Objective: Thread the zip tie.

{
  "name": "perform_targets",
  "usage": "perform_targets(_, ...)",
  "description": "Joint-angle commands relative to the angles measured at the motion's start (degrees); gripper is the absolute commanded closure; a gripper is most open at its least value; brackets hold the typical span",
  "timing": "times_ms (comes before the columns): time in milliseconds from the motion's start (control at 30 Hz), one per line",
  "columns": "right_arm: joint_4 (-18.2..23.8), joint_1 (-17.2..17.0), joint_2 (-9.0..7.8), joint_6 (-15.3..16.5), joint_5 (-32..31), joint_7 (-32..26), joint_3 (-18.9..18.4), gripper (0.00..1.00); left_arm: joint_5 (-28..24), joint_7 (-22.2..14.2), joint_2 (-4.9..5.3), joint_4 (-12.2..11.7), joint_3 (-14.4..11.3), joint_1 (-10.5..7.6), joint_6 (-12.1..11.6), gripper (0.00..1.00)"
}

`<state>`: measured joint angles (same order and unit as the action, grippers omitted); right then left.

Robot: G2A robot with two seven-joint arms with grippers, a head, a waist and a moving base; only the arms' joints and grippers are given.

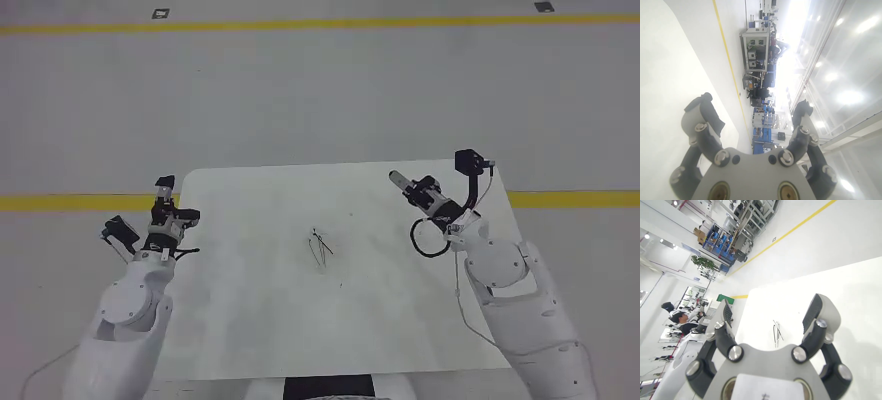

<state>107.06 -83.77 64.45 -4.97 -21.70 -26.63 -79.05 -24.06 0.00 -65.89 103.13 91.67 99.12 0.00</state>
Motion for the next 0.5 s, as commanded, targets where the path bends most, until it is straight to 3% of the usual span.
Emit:
perform_targets(0, 0.0, 0.0, 0.0, 0.1, 0.1, 0.1, -0.1, 0.0, 0.0, 0.0, 0.0, 0.0, 0.0, 0.0, 0.0, 0.0)
perform_targets(300, 0.0, 0.0, 0.0, 0.1, 0.1, 0.1, -0.1, 0.0, 0.0, 0.0, 0.0, 0.0, 0.0, 0.0, 0.0, 0.0)
perform_targets(367, 1.7, 2.0, -0.29, 1.8, -5.8, -2.5, 1.1, 0.0, 0.0, 0.0, 0.0, 0.0, 0.0, 0.0, 0.0, 0.0)
perform_targets(467, 1.5, 7.0, -0.32, 1.5, -12.4, -9.0, 4.8, 0.0, 0.0, 0.0, 0.0, 0.0, 0.0, 0.0, 0.0, 0.0)
